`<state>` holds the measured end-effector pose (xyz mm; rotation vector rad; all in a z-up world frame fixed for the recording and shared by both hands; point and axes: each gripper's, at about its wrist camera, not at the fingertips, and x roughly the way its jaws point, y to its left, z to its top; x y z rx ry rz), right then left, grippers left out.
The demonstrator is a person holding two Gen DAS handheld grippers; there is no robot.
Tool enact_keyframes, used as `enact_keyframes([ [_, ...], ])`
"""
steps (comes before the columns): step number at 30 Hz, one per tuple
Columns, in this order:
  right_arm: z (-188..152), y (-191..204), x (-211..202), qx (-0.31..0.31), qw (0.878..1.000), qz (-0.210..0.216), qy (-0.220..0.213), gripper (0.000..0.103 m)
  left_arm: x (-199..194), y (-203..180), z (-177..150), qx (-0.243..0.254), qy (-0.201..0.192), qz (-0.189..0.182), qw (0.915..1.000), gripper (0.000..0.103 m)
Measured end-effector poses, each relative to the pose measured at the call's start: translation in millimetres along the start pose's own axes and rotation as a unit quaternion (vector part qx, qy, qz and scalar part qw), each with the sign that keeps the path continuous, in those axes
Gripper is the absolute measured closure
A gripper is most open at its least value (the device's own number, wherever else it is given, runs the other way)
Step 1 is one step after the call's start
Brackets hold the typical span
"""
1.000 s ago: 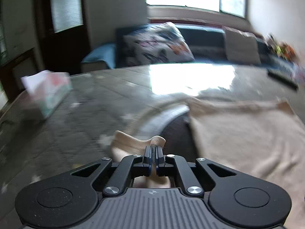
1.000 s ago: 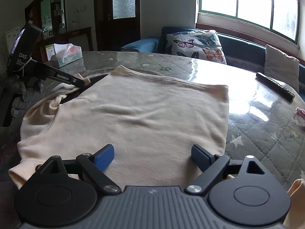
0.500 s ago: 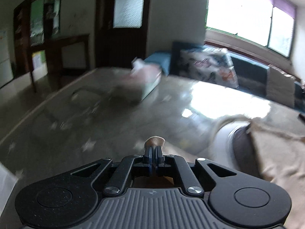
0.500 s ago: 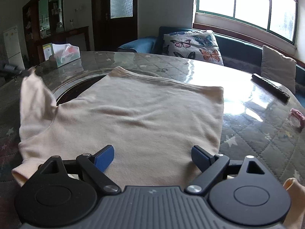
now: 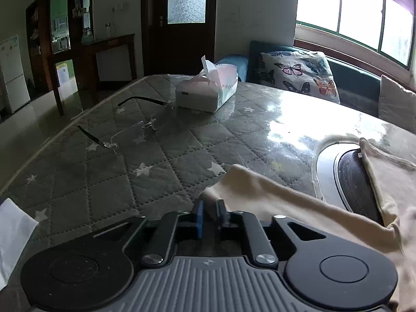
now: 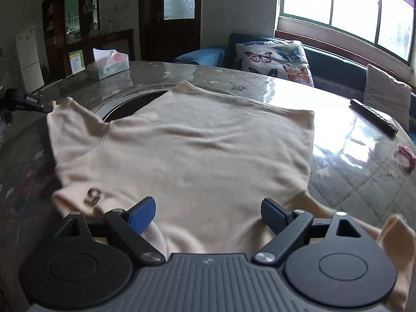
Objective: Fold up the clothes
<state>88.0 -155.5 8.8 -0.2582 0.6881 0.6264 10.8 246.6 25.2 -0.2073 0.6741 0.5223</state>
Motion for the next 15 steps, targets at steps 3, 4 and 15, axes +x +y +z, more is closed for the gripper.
enact_keyframes([
  [3,-8,-10,-16,0.020,1.000,-0.008,-0.007,0.013,-7,-1,0,0.003,-0.008,0.002,1.0000,0.066],
  [4,-12,-16,-21,0.032,0.999,-0.015,-0.010,0.013,-10,-2,1,0.004,-0.011,0.001,0.9999,0.064],
  [15,-57,-114,-62,0.177,0.973,-0.144,-0.025,0.013,-42,-46,-3,0.032,-0.032,-0.047,0.9978,0.028],
])
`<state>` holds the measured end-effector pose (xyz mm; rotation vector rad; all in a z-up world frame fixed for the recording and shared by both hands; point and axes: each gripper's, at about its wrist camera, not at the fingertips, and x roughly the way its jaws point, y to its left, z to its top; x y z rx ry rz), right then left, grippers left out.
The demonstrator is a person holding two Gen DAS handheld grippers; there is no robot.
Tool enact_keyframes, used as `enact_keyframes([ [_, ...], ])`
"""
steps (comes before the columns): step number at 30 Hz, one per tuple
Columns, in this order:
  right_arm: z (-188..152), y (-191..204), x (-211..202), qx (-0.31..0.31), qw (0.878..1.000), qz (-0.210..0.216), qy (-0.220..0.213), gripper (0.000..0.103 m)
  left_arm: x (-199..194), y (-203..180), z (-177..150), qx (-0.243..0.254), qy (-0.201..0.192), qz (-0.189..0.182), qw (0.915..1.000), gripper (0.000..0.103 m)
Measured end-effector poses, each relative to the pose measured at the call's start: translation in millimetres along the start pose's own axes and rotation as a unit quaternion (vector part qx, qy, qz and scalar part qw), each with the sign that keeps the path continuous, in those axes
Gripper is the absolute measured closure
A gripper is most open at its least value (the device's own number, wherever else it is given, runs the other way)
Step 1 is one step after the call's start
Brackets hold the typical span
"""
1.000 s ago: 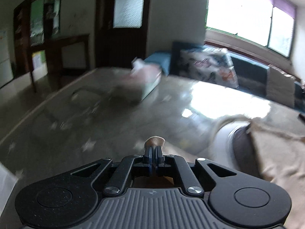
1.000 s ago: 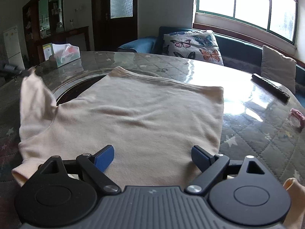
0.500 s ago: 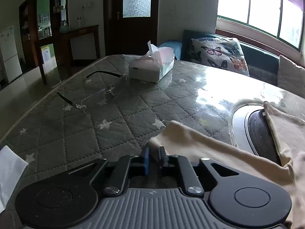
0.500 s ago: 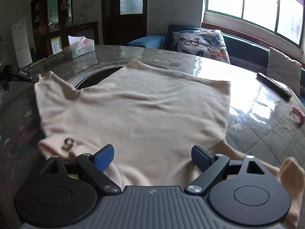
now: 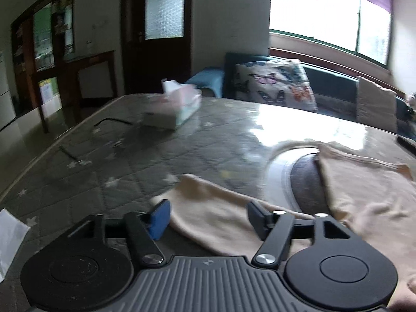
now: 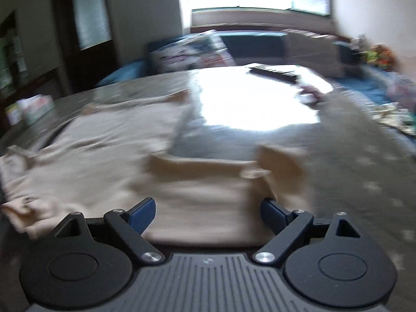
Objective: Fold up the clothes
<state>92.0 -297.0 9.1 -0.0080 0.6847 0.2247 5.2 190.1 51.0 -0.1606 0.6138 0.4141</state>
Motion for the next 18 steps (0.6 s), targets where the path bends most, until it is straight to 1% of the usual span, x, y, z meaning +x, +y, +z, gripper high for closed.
enact_keyframes([
  [1,0,-9,-3,0.011,1.000,-0.013,-0.006,0.013,-1,-6,-1,0.005,0.000,-0.006,1.0000,0.023],
  [2,0,-18,-5,0.022,0.999,-0.024,-0.010,0.013,-2,-13,-1,0.012,-0.001,-0.015,0.9998,0.021],
  [3,0,-24,-6,0.030,0.999,-0.032,-0.013,0.013,-3,-20,-2,0.018,-0.002,-0.023,0.9996,0.016],
  [4,0,-35,-7,0.045,0.997,-0.054,-0.016,0.013,-4,-28,-3,0.025,-0.001,-0.032,0.9992,0.013],
  [6,-1,-48,-8,0.066,0.995,-0.077,-0.016,0.013,-4,-43,-5,0.036,0.001,-0.049,0.9982,0.008],
  [7,-1,-54,-9,0.077,0.994,-0.079,-0.018,0.013,-5,-50,-6,0.042,0.002,-0.058,0.9974,0.005],
  [10,-3,-61,-12,0.092,0.993,-0.074,-0.024,0.013,-7,-75,-10,0.065,0.004,-0.082,0.9945,0.000],
  [12,0,-60,-11,0.083,0.993,-0.073,-0.032,0.012,-7,-93,-13,0.079,0.006,-0.095,0.9924,0.000],
  [14,4,-54,-6,0.073,0.995,-0.062,-0.033,0.012,-7,-111,-17,0.094,0.013,-0.115,0.9889,0.000],
  [16,7,-42,0,0.060,0.997,-0.049,-0.026,0.011,-9,-131,-24,0.118,0.018,-0.132,0.9841,0.000],
  [18,6,-31,5,0.040,0.998,-0.037,-0.018,0.008,-11,-147,-32,0.142,0.018,-0.143,0.9793,0.000],
])
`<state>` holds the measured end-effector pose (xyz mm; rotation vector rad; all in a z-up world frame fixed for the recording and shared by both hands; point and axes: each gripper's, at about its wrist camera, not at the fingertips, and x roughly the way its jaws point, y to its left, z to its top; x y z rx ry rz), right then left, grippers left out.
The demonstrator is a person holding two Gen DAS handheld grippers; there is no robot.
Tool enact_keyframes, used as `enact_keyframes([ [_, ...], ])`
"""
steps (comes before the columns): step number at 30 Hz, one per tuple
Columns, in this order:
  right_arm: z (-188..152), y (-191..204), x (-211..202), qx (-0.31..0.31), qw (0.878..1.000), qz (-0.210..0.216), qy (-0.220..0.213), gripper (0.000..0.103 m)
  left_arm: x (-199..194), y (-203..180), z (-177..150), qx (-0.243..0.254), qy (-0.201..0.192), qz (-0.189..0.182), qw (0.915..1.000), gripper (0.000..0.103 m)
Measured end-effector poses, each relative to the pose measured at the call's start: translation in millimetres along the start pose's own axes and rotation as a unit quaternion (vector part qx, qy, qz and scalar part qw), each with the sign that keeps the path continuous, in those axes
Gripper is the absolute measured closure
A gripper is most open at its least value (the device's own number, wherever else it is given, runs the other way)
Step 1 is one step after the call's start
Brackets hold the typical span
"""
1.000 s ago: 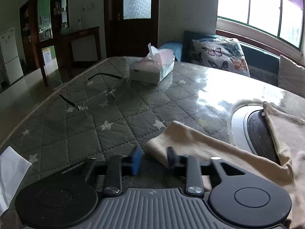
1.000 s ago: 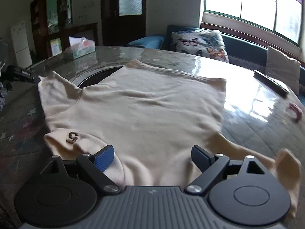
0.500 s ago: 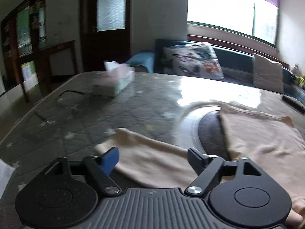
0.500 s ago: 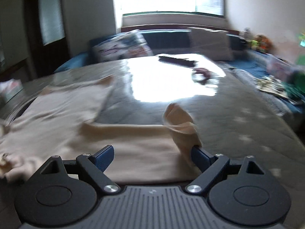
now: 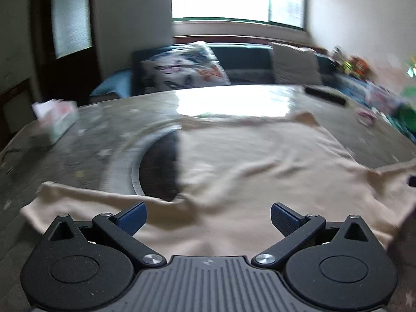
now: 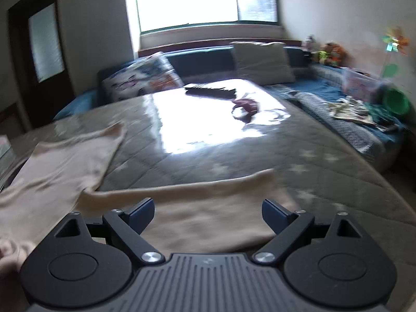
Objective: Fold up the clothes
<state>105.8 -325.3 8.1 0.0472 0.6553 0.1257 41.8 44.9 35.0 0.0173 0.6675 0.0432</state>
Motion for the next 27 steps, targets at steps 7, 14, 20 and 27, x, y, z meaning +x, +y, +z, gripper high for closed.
enact_keyframes([
  [7,-7,32,-3,-0.047,0.999,0.020,0.009,0.005,5,-48,-4,0.067,-0.008,-0.035,0.9971,0.000],
  [14,-5,78,-7,-0.103,0.991,0.080,-0.001,0.003,10,-78,-8,0.109,-0.014,-0.057,0.9923,0.000],
  [20,-26,90,-5,-0.149,0.986,0.076,0.018,0.003,10,-89,-14,0.140,-0.015,-0.063,0.9880,0.000],
  [27,-23,58,-18,-0.100,0.992,0.068,0.023,0.000,11,-101,2,0.145,-0.032,-0.080,0.9857,0.000],
])
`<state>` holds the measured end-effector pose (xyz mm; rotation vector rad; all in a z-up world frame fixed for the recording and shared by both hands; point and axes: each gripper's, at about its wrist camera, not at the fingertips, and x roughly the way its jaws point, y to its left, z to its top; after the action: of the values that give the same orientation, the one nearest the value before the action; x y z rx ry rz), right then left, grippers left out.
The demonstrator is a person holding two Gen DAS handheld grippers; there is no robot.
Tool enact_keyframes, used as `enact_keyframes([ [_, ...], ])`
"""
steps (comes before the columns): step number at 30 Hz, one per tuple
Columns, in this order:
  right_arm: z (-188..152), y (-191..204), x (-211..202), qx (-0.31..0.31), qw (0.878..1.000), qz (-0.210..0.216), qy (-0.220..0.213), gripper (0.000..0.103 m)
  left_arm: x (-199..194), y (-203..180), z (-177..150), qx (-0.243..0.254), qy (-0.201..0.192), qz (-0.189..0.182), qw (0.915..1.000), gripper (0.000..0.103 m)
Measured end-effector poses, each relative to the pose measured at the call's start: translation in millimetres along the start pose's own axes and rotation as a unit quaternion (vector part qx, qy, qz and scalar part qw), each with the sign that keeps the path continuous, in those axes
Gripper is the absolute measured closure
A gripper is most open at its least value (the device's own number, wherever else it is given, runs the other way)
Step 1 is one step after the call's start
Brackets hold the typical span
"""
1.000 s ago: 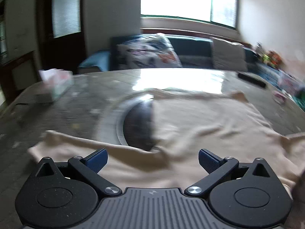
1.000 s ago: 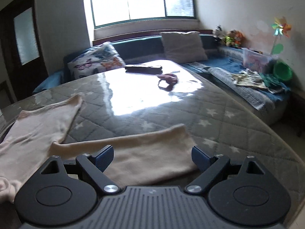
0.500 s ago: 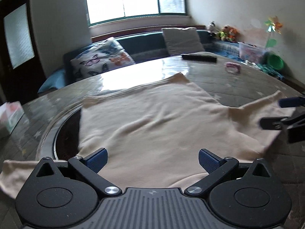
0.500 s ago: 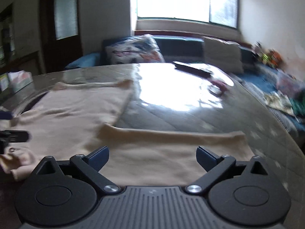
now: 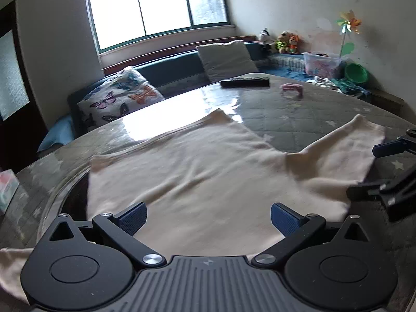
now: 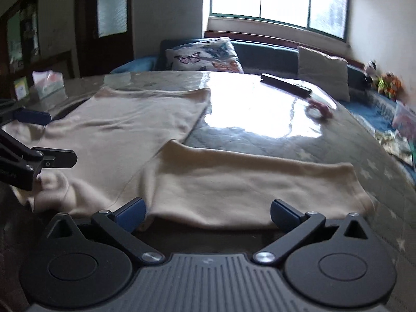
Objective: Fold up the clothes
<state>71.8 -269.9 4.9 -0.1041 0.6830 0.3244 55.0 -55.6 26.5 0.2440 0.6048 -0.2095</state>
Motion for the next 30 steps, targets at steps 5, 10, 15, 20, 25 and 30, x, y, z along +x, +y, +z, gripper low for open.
enact_keyframes([
  [5,-2,-32,-9,0.060,0.998,-0.017,-0.008,0.000,10,-16,-1,0.018,0.011,-0.020,0.9996,0.000],
  [10,-3,-65,-9,0.096,0.993,-0.071,-0.010,0.004,14,-28,-9,0.032,0.021,-0.031,0.9988,0.000],
  [15,-3,-97,-8,0.133,0.985,-0.113,-0.015,0.014,15,-31,-11,0.035,0.024,-0.034,0.9985,0.000],
  [20,-3,-119,-1,0.167,0.976,-0.136,-0.014,0.041,15,-30,-11,0.032,0.026,-0.035,0.9985,0.000],
  [25,2,-119,4,0.149,0.977,-0.150,-0.014,0.095,15,-30,-11,0.034,0.027,-0.037,0.9984,0.000],
  [30,28,-127,0,0.138,0.977,-0.157,-0.045,0.095,15,-31,-12,0.035,0.027,-0.038,0.9983,0.000],
])
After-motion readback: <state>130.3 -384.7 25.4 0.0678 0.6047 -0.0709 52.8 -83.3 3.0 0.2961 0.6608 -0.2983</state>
